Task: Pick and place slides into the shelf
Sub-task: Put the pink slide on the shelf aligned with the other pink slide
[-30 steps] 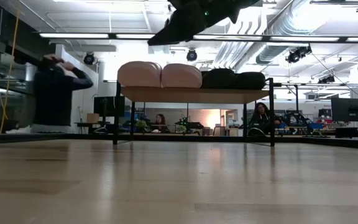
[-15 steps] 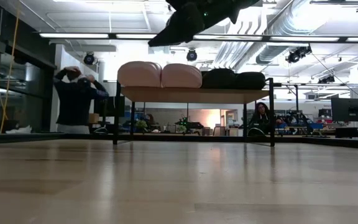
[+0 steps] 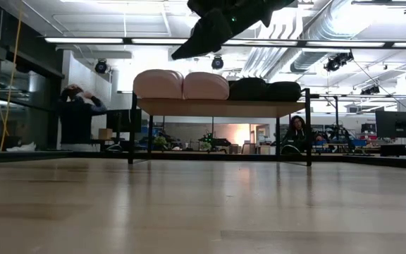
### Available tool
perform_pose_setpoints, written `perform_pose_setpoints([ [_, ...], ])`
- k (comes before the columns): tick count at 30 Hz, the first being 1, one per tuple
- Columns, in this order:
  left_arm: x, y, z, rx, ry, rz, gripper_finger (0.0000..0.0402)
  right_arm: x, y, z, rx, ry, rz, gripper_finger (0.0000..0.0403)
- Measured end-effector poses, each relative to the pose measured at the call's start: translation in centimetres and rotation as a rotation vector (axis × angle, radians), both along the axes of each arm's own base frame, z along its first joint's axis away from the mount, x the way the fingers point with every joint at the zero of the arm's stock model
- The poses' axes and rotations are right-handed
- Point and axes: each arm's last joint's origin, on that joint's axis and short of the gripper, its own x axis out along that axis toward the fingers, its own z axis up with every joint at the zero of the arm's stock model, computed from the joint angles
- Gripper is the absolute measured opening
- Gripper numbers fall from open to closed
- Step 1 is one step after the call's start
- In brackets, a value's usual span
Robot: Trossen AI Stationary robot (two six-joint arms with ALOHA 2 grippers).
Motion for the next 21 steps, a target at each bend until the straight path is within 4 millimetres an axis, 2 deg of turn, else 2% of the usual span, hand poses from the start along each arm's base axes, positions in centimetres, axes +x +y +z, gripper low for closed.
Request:
perform_pose_setpoints([
  [7, 0.0, 0.0, 0.0, 0.0, 0.0, 0.0, 0.0211, -0.1, 0.0, -0.2, 0.006, 0.022, -0.002, 0.0],
  [10, 0.0, 0.0, 0.0, 0.0, 0.001, 0.0, 0.0211, 0.2, -0.1, -0.9, 0.008, 0.037, -0.008, 0.0],
  [16, 0.0, 0.0, 0.0, -0.001, 0.003, 0.001, 0.0211, 1.4, -0.4, -3.6, 0.005, 0.1, -0.016, 0.0],
  [21, 0.0, 0.0, 0.0, -0.001, 0.003, 0.001, 0.0211, 1.7, -0.5, -3.7, -0.019, 0.078, -0.042, 0.0],
])
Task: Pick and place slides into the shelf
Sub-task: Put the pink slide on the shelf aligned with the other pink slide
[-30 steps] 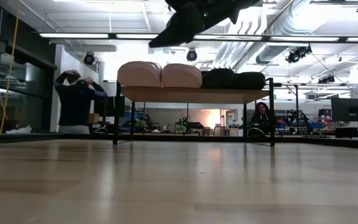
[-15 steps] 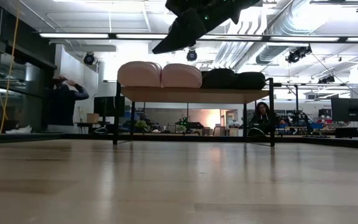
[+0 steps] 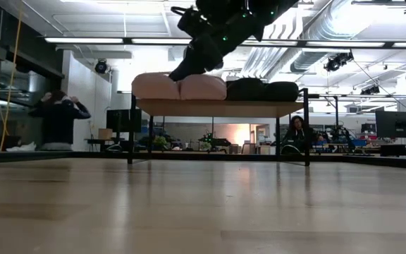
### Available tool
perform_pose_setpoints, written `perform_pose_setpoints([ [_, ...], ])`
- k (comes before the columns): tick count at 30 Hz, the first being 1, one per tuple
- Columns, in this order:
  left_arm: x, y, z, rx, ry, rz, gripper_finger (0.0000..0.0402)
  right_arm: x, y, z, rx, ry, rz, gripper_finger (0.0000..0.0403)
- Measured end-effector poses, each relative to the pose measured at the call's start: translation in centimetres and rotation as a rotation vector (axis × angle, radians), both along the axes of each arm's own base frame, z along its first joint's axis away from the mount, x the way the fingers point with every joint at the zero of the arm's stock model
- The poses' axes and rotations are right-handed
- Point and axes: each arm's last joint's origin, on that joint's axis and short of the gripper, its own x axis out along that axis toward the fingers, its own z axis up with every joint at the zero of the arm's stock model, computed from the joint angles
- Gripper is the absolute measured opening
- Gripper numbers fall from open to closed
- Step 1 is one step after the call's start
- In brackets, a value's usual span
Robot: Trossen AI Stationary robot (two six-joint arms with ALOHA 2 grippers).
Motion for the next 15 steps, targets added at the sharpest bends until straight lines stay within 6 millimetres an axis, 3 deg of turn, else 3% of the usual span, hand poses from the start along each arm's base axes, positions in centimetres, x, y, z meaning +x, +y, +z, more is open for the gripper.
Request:
perform_pose_setpoints([
  [15, -0.09, -0.02, -0.16, -0.001, 0.018, -0.001, 0.0211, 0.31, -0.34, 0.43, -0.048, -0.047, -0.093, 0.0],
])
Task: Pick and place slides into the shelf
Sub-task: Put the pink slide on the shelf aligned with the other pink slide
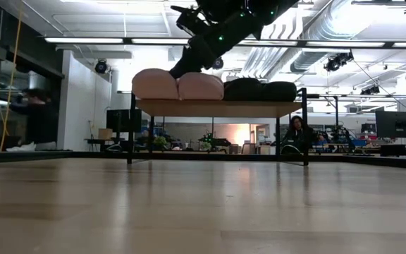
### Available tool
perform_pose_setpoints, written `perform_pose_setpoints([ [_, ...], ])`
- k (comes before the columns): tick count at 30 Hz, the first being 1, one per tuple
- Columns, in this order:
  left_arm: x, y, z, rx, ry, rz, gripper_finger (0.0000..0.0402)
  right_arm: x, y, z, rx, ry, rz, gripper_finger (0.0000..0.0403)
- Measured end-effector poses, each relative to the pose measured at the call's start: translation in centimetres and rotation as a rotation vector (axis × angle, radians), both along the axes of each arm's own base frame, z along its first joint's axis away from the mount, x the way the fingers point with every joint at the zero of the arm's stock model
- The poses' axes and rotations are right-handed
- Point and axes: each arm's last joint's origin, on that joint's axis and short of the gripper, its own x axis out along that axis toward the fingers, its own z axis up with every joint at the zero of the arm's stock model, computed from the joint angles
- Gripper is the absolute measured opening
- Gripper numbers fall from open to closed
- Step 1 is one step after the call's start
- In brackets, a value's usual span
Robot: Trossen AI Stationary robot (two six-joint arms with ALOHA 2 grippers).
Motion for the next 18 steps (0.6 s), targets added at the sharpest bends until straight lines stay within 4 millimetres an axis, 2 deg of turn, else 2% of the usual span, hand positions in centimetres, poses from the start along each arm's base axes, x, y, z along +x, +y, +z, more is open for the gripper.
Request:
perform_pose_setpoints([
  [10, 0.0, 0.0, -0.01, 0.0, 0.001, 0.0, 0.0211, 0.06, -0.24, 0.15, -0.022, -0.012, -0.083, 0.0],
  [18, -0.01, -0.01, -0.02, -0.001, 0.002, -0.001, 0.0211, 0.06, -0.25, 0.15, -0.018, -0.013, -0.08, 0.0],
])
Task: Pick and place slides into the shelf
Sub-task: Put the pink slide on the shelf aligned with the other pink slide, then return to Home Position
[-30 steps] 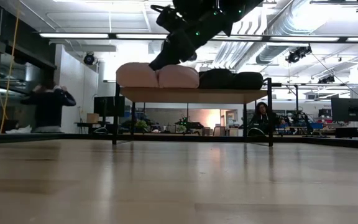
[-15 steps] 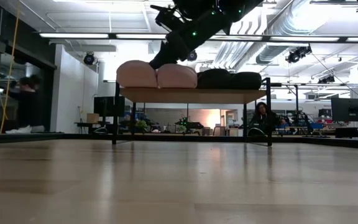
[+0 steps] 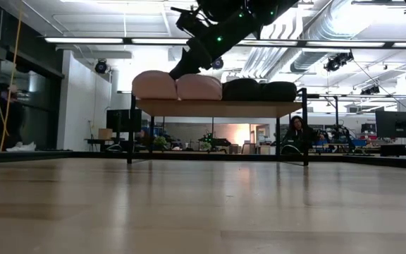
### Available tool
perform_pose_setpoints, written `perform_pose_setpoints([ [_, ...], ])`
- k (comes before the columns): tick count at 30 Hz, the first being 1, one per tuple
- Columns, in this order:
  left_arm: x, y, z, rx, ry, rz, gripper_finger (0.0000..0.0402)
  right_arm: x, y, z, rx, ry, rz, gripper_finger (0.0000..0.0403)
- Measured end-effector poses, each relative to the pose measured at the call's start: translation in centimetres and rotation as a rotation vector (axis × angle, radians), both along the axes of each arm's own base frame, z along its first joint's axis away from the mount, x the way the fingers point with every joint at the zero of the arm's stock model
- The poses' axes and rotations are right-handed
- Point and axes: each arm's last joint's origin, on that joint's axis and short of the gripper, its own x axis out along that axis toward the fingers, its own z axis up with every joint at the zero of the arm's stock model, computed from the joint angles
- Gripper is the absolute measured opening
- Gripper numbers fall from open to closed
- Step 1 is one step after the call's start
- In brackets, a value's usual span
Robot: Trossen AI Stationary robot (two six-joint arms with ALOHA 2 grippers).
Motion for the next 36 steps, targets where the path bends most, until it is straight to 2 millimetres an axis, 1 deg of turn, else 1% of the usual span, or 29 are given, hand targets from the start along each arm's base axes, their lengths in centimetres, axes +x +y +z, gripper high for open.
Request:
perform_pose_setpoints([
  [9, -0.1, 0.0, -0.2, -0.005, 0.018, -0.001, 0.0211, 0.0, 0.1, 0.2, 0.028, 0.008, 0.04, 0.0],
  [16, -0.1, 0.0, -0.2, 0.016, 0.021, -0.013, 0.0211, 0.0, 0.2, 2.6, 0.026, 0.064, 0.029, 0.0],
  [19, -0.2, 0.0, -0.3, 0.04, 0.03, -0.024, 0.0211, 0.1, 0.2, 4.0, 0.017, 0.046, 0.032, 0.0],
  [22, -0.3, 0.0, -0.4, 0.082, 0.058, -0.003, 0.0211, 0.0, 0.2, 4.4, 0.023, 0.055, 0.03, 0.0],
  [28, -1.6, -0.1, 0.1, 0.135, 0.065, 0.043, 0.0211, -0.3, 0.0, 5.8, 0.025, 0.042, 0.023, 0.0],
  [31, -2.9, -0.5, 0.9, 0.165, 0.035, 0.058, 0.0211, -0.6, -0.1, 6.4, 0.031, 0.059, 0.018, 0.0],
  [36, -5.0, -1.0, 2.1, 0.216, -0.002, 0.117, 0.0211, -0.7, -0.4, 8.2, 0.021, 0.035, 0.011, 0.0],
])
